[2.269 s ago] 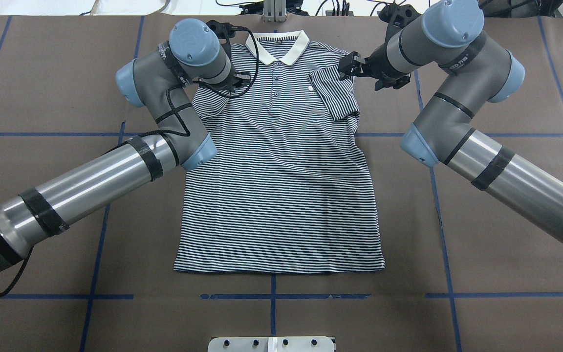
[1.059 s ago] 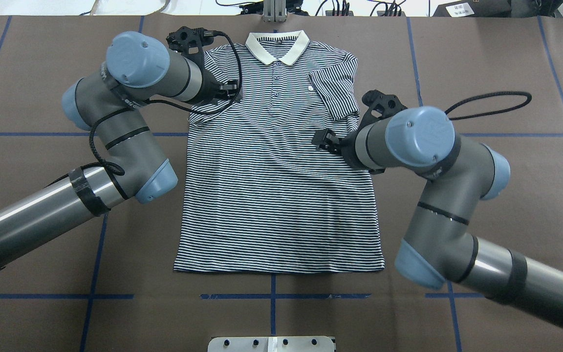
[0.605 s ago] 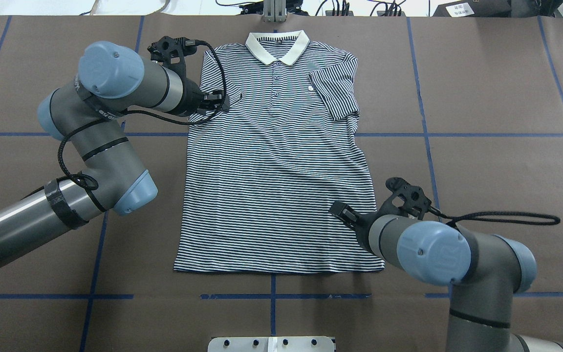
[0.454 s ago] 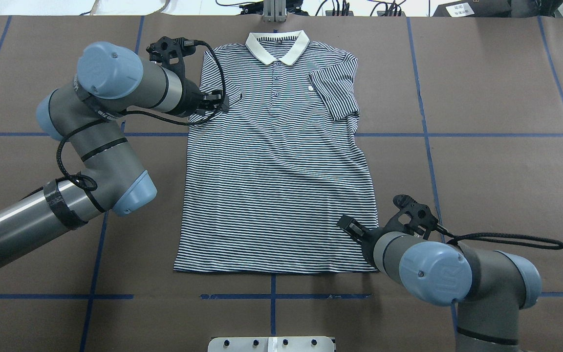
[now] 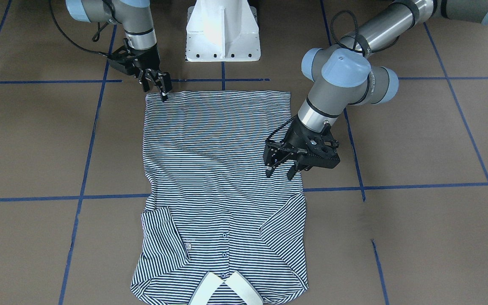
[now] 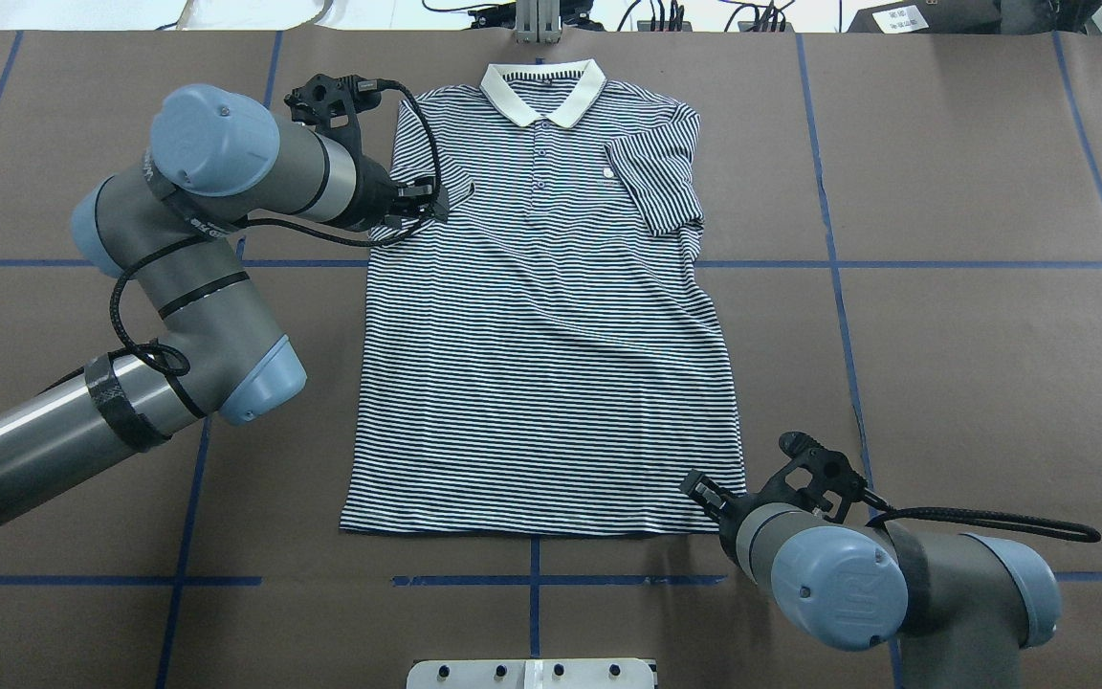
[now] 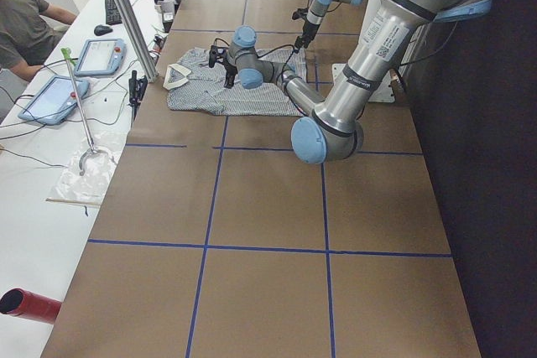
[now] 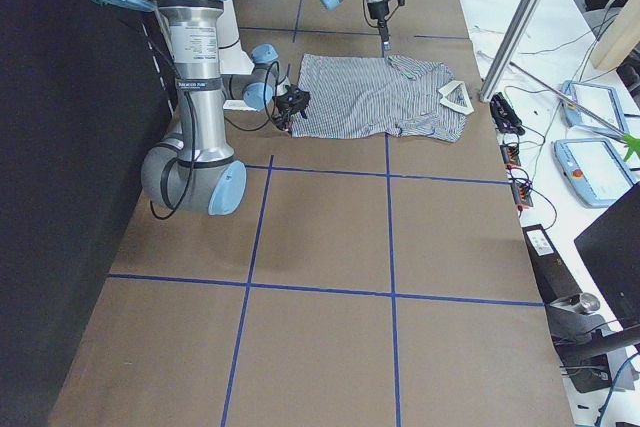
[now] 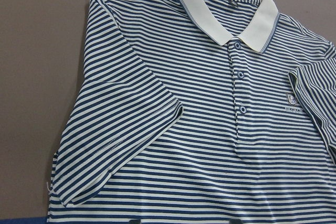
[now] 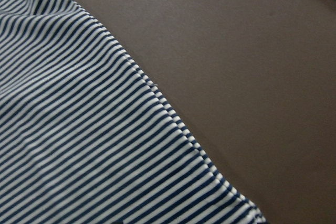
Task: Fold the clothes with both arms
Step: 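Move both grippers down to the shirt hem nearest the robot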
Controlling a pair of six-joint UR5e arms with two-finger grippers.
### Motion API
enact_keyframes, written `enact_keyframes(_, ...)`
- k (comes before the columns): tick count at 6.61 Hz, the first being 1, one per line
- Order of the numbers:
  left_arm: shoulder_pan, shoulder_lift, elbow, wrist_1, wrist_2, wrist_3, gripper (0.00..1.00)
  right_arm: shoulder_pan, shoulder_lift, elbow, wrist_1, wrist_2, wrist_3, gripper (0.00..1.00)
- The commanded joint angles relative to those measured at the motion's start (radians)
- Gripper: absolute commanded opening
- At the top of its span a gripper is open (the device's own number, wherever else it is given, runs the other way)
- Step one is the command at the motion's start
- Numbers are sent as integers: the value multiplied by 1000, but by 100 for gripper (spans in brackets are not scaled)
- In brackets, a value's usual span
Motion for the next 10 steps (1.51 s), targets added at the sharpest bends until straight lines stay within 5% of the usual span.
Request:
enact_keyframes(1,4,16,-1,-6,1,-6,65,-5,-9,-2,-31,-2,2,74)
enact_keyframes(3,7,19,4,-6,1,-3,65,-5,-9,3,-63,0,1,68)
enact_keyframes(4,5,20,4,-6,1,2,65,-5,-5,5,-63,3,1,18)
enact_keyframes(5,7,26,7,-7,3,2,65,-5,-8,6,-63,4,-1,0)
enact_keyframes(8,8,25,-36,-6,1,-33,65,1,-12,38,-74,6,-4,0)
enact_keyframes(10,112,190,-276,7,60,-154,65,-1,-12,90,-96,6,-4,0)
